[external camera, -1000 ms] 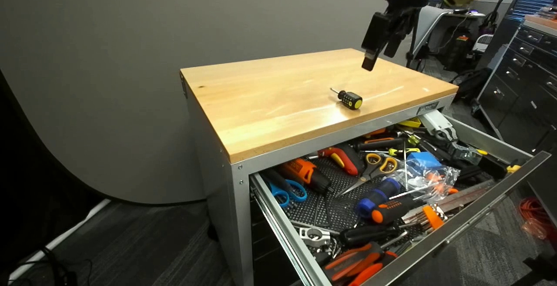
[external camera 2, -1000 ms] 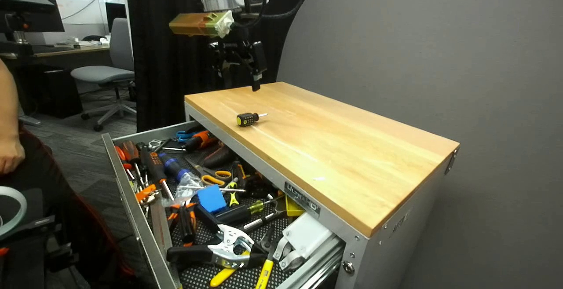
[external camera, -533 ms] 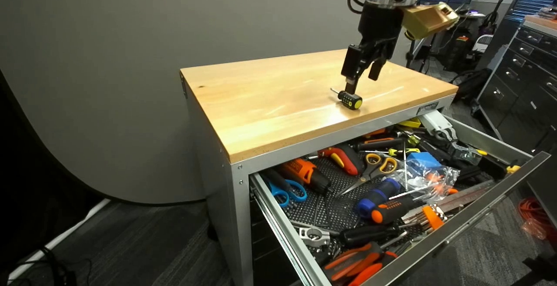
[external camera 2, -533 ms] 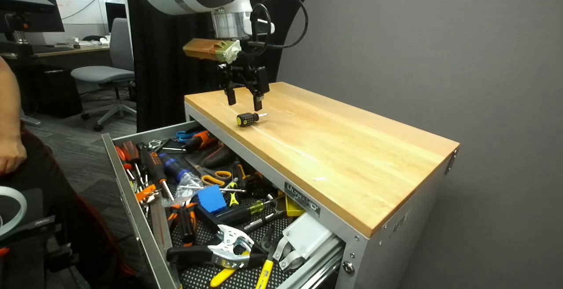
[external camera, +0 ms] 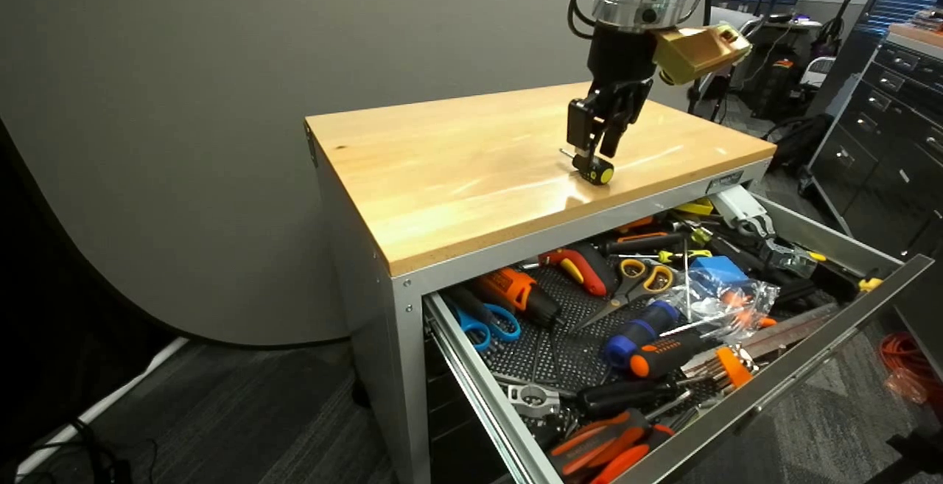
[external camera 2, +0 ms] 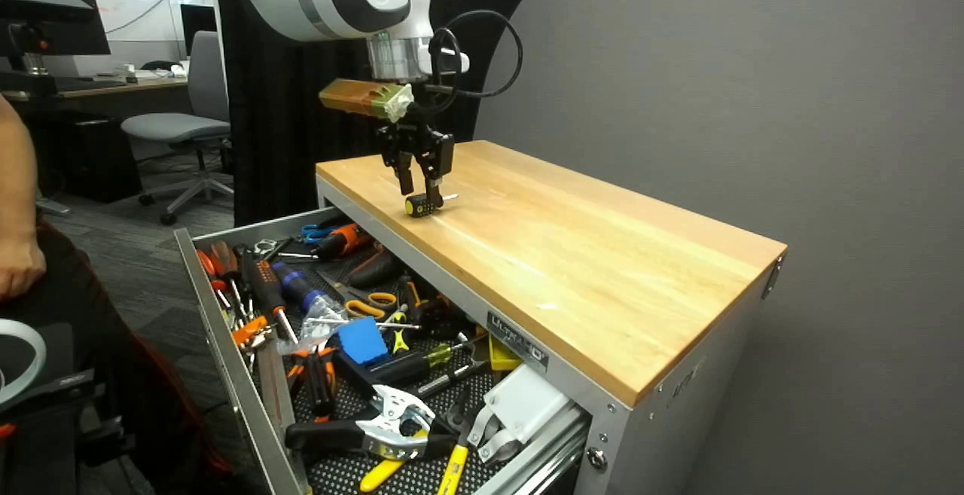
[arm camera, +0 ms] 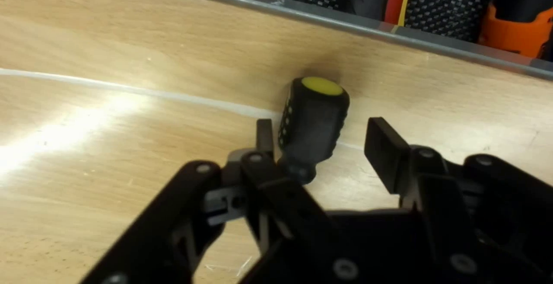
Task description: Get the screwdriver from the top of the cabinet, place it inside the open drawer of the cabinet and close it.
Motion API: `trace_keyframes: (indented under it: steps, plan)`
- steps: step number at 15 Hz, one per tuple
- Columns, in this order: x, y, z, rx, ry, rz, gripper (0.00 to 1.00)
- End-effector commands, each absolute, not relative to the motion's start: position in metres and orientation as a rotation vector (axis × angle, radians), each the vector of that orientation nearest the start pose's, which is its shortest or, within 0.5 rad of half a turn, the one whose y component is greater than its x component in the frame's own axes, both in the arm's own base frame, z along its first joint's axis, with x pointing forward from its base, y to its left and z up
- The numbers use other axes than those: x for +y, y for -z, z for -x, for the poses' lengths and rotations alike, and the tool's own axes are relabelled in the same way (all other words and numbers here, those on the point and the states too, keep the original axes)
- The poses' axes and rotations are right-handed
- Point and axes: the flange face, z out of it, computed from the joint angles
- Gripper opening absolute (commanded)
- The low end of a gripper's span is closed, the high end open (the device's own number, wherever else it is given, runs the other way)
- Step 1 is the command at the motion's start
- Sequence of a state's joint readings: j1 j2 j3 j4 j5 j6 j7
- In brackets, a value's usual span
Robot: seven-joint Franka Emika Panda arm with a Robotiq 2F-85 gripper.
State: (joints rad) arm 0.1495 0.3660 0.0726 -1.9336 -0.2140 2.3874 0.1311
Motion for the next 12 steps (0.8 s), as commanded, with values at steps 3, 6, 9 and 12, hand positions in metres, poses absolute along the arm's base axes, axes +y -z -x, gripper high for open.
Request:
trace_keyframes:
  steps: [3,6,9,12]
  plan:
    - [0.124,-0.302,-0.621,-0.327,0.211,3.270,0.17]
    - [0.111,-0.297,-0.618,-0.308,0.182,3.283,0.21]
    - [0.099,-0.309,-0.608,-0.315,0.173,3.281,0.18]
    - [0.080,-0.315,-0.596,-0.297,0.145,3.310,0.18]
